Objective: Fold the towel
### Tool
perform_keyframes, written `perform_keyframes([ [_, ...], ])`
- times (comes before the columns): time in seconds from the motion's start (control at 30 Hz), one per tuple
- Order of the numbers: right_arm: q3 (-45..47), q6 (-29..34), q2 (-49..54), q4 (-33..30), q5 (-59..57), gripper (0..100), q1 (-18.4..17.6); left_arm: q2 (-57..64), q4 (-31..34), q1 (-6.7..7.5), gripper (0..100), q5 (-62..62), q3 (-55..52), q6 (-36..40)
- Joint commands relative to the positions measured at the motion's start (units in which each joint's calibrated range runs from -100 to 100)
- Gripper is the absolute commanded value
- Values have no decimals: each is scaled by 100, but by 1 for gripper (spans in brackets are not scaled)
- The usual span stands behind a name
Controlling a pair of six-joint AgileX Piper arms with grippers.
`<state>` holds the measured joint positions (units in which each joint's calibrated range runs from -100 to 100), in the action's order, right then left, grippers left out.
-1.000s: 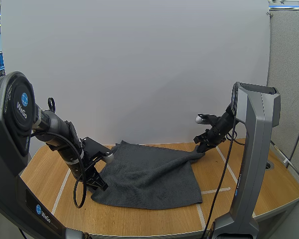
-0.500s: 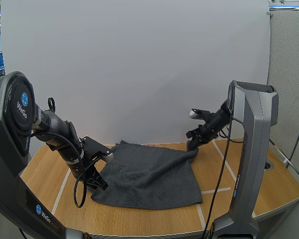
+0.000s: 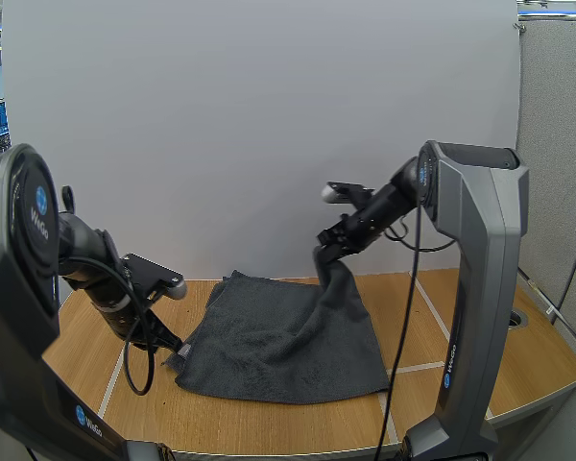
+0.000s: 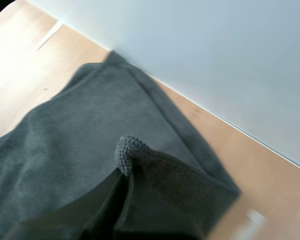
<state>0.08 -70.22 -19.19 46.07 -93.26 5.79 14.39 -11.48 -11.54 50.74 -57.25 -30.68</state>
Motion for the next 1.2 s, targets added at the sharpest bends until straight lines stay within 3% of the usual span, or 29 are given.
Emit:
perform_keyframes([
  [0.0,7,-23,103,197,340,0,-393,773,-21,-438,29,182,1,-243],
  [0.23,7,-23,103,320,1012,0,-775,1254,-21,-773,29,412,1,-431],
  [0.83,7,84,-159,372,3072,0,-1506,1315,-657,-1387,29,426,1,-821],
  [0.97,-5,75,-289,381,3313,0,-1590,1315,-742,-1475,29,426,1,-842],
  [1.17,-2,65,-496,386,3822,0,-1662,1315,-902,-1482,29,552,1,-864],
])
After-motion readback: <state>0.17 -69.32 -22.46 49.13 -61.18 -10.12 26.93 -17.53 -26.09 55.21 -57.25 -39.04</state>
